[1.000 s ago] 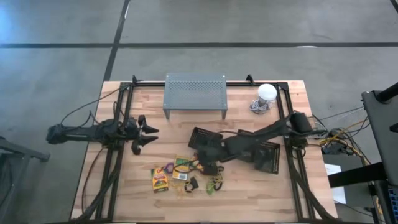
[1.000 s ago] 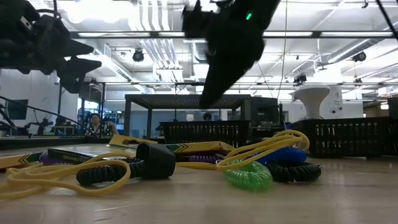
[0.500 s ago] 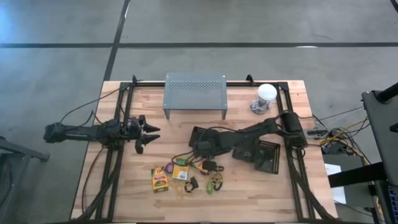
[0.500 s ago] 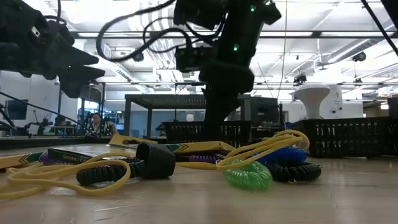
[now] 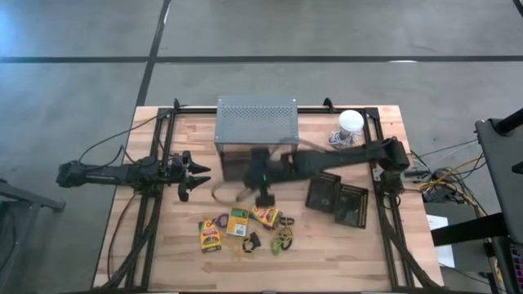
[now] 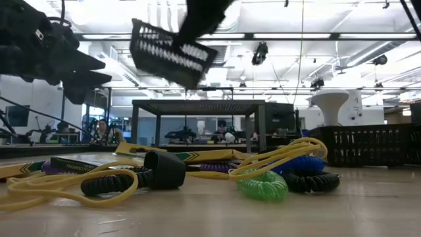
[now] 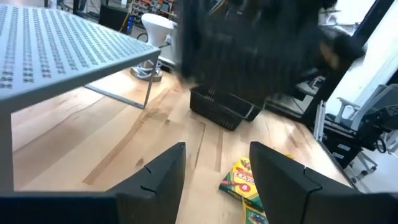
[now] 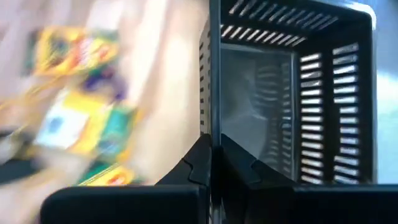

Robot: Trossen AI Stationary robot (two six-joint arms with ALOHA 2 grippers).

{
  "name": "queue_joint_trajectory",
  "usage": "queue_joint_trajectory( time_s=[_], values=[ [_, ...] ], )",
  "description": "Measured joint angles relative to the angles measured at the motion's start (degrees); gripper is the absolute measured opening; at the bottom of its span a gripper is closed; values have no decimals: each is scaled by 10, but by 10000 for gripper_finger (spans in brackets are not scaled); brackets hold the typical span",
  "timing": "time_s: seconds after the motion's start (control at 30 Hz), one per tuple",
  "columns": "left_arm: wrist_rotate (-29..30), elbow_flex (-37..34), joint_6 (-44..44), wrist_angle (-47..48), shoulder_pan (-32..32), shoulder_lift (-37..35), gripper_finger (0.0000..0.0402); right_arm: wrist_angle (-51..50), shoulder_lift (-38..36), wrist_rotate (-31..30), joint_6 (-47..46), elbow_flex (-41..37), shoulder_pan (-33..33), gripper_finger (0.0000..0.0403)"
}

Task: Pick & Place Office Desk Supplies
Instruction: Put the left black basket

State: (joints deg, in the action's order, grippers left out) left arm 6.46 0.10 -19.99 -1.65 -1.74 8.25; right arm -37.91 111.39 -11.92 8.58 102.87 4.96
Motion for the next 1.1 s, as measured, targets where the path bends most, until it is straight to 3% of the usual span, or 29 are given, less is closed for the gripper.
queue_joint_trajectory(
  time_s=[0.2, 0.47, 1.1],
  values=[
    [0, 0, 0, 0, 0, 2, 186, -17, 53, 25, 79, 143, -98, 10],
    [2, 0, 0, 0, 0, 9, 186, -78, 188, 47, 107, 323, -191, 9],
    [15, 0, -4, -4, 0, 25, 186, -61, 210, 45, 77, 274, -214, 13]
  ],
)
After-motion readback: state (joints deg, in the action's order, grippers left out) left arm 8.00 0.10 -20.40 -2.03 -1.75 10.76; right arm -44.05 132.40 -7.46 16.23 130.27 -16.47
